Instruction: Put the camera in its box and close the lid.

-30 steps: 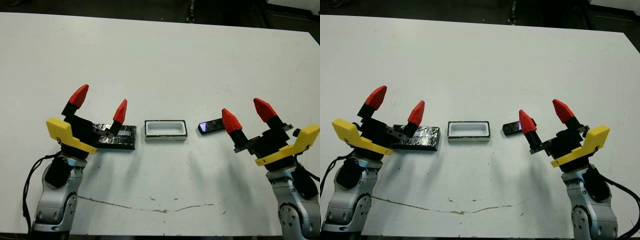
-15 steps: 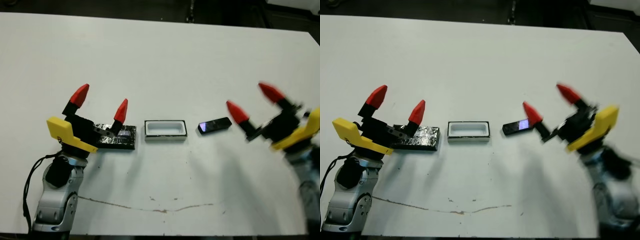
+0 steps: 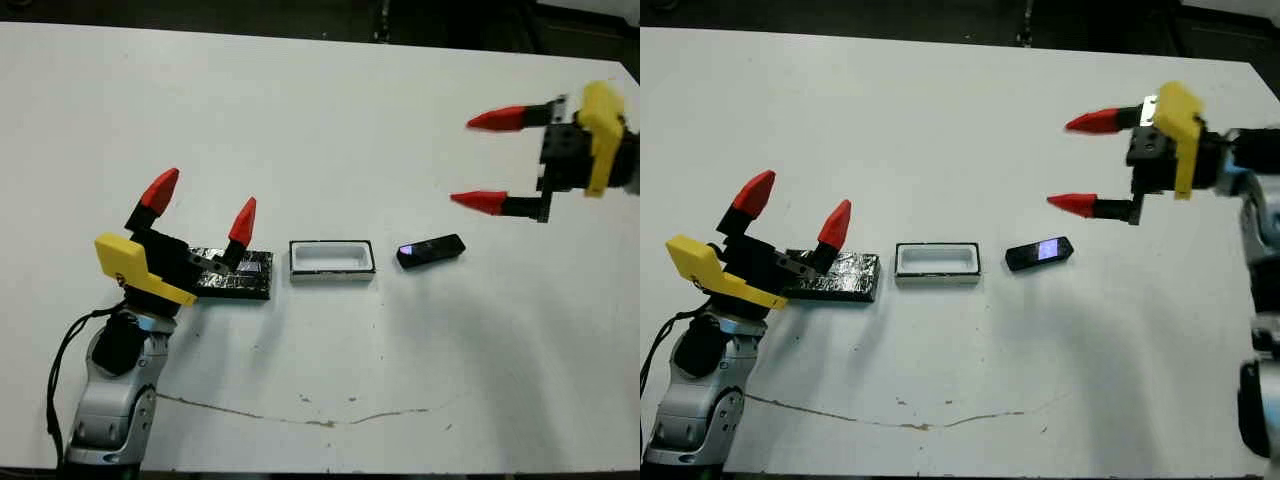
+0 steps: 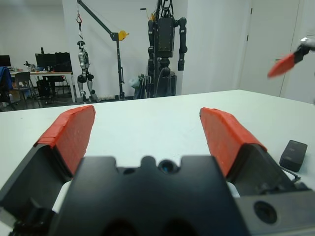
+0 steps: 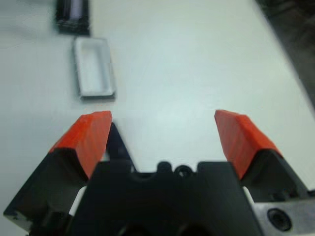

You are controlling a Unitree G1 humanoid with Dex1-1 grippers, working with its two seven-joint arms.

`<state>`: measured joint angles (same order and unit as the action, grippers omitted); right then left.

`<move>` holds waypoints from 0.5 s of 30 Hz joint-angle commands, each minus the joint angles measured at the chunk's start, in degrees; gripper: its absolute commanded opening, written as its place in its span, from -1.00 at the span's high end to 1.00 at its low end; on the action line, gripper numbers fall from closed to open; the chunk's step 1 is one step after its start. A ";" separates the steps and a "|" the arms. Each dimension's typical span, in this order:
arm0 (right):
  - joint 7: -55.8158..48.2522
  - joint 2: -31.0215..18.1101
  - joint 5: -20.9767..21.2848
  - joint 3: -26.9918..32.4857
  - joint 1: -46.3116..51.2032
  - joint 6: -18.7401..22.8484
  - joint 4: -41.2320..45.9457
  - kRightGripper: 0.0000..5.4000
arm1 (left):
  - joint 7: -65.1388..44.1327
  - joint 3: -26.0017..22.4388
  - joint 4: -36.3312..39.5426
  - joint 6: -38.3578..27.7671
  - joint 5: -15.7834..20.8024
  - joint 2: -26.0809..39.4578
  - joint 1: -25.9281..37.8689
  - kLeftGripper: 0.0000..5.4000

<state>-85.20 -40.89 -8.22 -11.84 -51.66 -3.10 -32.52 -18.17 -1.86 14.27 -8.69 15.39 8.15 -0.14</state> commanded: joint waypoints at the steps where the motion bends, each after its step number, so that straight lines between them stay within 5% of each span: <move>1: -3.33 1.23 3.53 -3.16 -2.67 -2.51 -4.08 -1.00 | -0.15 -0.19 -0.08 0.08 0.32 -0.13 -0.87 -1.00; 7: -6.76 5.09 8.45 -7.51 -6.18 -2.94 -13.29 -1.00 | -0.21 -0.38 -0.37 0.01 0.43 -0.12 -0.71 -1.00; 15: -5.02 6.39 13.75 -9.77 -4.11 -3.91 -10.39 -1.00 | -0.03 -0.35 -0.21 0.53 -0.08 0.20 -0.20 -1.00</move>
<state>-90.87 -34.89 4.95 -21.28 -56.74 -6.23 -43.45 -18.19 -2.07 14.22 -8.72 15.49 8.08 -0.04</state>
